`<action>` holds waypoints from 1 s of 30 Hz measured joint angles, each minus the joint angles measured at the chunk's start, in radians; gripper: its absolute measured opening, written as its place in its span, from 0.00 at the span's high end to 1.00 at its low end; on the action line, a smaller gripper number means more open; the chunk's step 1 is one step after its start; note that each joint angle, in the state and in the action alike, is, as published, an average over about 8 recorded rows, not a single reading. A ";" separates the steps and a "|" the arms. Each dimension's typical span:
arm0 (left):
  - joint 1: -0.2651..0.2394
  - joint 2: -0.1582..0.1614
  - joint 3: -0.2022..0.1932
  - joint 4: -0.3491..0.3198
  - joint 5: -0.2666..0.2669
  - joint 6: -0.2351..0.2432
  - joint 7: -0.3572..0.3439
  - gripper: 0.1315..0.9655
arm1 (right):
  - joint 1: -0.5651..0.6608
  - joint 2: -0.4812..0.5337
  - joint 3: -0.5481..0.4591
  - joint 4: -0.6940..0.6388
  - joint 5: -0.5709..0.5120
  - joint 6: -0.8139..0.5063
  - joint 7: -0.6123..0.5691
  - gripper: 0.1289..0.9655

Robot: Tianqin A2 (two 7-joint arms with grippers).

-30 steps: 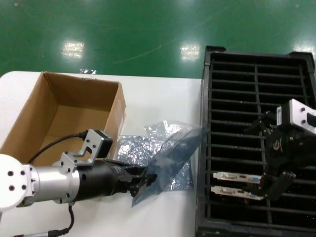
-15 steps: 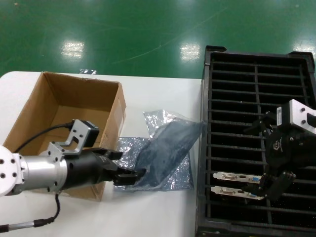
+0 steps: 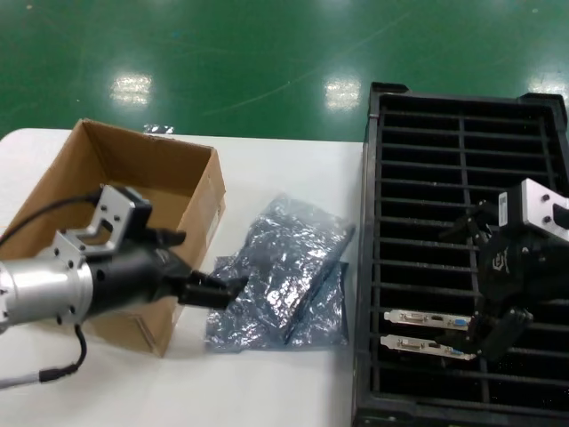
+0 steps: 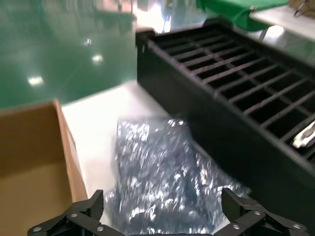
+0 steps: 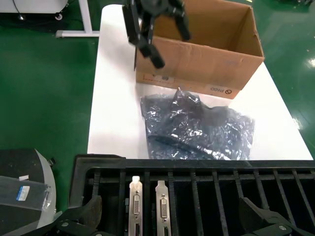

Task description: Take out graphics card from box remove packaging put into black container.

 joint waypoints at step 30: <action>0.235 -0.021 -0.079 -0.428 0.161 -0.406 0.429 0.00 | -0.126 -0.043 0.057 0.014 0.064 0.183 -0.057 0.00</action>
